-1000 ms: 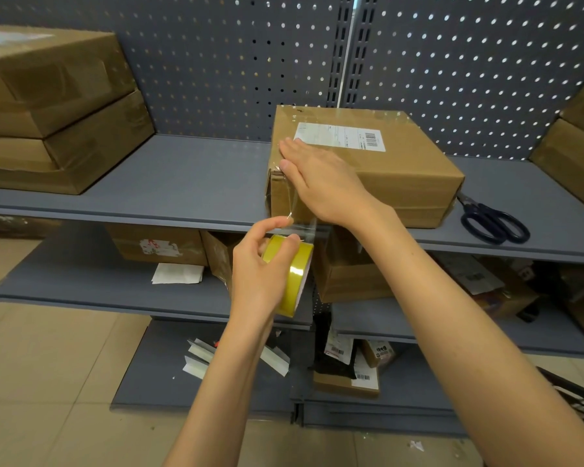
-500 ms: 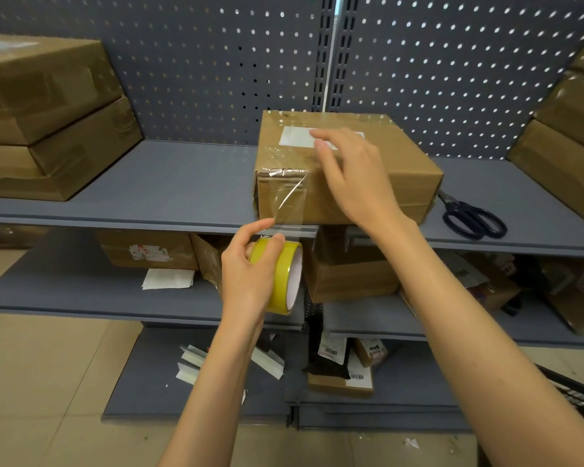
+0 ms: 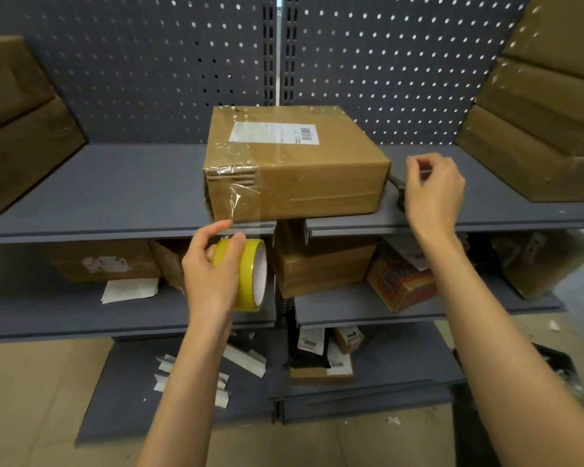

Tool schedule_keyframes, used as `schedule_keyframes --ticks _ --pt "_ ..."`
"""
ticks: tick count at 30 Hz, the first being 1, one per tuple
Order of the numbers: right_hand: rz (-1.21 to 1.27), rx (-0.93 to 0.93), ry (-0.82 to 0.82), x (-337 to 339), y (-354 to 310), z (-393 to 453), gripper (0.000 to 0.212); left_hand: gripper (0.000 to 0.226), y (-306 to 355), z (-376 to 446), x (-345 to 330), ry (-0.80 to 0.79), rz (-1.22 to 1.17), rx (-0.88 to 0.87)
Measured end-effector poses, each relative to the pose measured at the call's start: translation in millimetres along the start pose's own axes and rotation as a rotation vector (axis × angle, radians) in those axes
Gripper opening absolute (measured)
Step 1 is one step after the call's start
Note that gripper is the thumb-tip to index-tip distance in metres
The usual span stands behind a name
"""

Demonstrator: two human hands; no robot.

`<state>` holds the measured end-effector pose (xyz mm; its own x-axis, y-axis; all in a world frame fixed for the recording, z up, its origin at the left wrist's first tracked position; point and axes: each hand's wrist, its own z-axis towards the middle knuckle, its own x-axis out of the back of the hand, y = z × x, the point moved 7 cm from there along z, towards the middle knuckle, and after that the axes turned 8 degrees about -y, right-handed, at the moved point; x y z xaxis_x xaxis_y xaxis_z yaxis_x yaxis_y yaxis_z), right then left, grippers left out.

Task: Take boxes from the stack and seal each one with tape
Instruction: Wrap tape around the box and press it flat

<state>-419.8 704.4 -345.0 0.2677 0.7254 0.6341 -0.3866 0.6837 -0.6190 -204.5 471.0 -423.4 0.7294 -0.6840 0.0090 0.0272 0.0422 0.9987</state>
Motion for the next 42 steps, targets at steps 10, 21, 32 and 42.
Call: schedule_keyframes --ticks 10,21,32,42 --pt "-0.412 -0.145 -0.303 -17.2 28.7 8.1 0.029 0.025 -0.2 0.9 2.4 0.017 -0.007 0.003" --pt "-0.322 -0.305 -0.255 -2.7 38.3 16.9 0.039 0.027 1.9 -2.2 4.0 0.023 -0.004 0.005" --pt "0.176 0.286 -0.328 7.2 -71.3 -8.8 0.041 0.028 1.6 -3.2 4.0 0.026 -0.022 0.002" --pt "-0.007 0.318 -0.899 -31.0 -73.0 -64.2 0.068 0.026 3.9 -6.2 4.1 0.027 -0.040 0.001"
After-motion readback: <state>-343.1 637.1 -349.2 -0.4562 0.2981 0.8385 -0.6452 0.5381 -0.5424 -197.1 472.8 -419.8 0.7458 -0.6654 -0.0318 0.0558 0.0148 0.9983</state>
